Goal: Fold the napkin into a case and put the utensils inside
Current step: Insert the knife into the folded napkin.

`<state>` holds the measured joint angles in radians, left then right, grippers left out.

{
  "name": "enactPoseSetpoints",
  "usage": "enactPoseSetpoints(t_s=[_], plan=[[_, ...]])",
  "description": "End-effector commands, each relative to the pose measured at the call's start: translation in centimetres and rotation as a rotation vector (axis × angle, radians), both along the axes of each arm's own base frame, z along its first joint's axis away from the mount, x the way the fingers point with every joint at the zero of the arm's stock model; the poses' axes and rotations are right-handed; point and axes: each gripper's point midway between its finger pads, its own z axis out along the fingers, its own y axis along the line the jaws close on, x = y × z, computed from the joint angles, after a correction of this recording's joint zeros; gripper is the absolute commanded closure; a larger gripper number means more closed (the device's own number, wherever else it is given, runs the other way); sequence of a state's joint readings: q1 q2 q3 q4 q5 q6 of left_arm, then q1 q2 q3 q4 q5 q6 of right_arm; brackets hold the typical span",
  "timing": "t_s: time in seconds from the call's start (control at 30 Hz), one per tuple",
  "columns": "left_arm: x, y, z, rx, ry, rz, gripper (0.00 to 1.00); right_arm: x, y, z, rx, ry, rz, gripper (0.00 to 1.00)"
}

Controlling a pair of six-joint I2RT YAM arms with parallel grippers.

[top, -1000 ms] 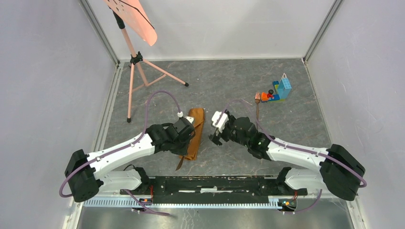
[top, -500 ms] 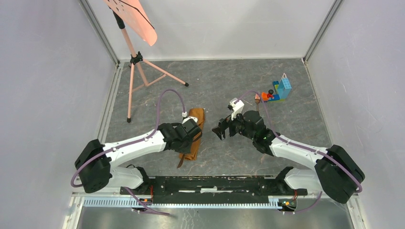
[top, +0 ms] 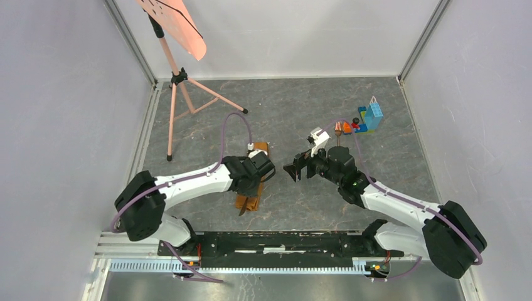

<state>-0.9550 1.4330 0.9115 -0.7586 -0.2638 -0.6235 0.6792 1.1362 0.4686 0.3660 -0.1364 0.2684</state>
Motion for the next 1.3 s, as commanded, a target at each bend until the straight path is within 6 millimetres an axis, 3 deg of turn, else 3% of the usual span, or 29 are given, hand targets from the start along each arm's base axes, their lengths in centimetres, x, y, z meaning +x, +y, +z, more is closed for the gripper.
enactPoseSetpoints(t_s=[0.0,0.2,0.67,1.27], plan=[[2.1,-1.4,1.0,0.006,-0.069,-0.026,0.98,0.3,-0.7,1.6,0.043,-0.051,-0.035,0.02],[3.5,-1.6,1.4,0.044,-0.102,-0.025,0.98,0.3,-1.5,3.1,0.053,-0.102,-0.062,0.02],[7.1,-2.5,1.5,0.086,-0.188,0.018,0.98,0.3,-2.5,2.3,0.041,-0.088,-0.089,0.02],[8.4,-4.0,-0.1,0.112,-0.174,-0.046,0.98,0.3,-2.7,2.1,0.045,-0.076,-0.094,0.02]])
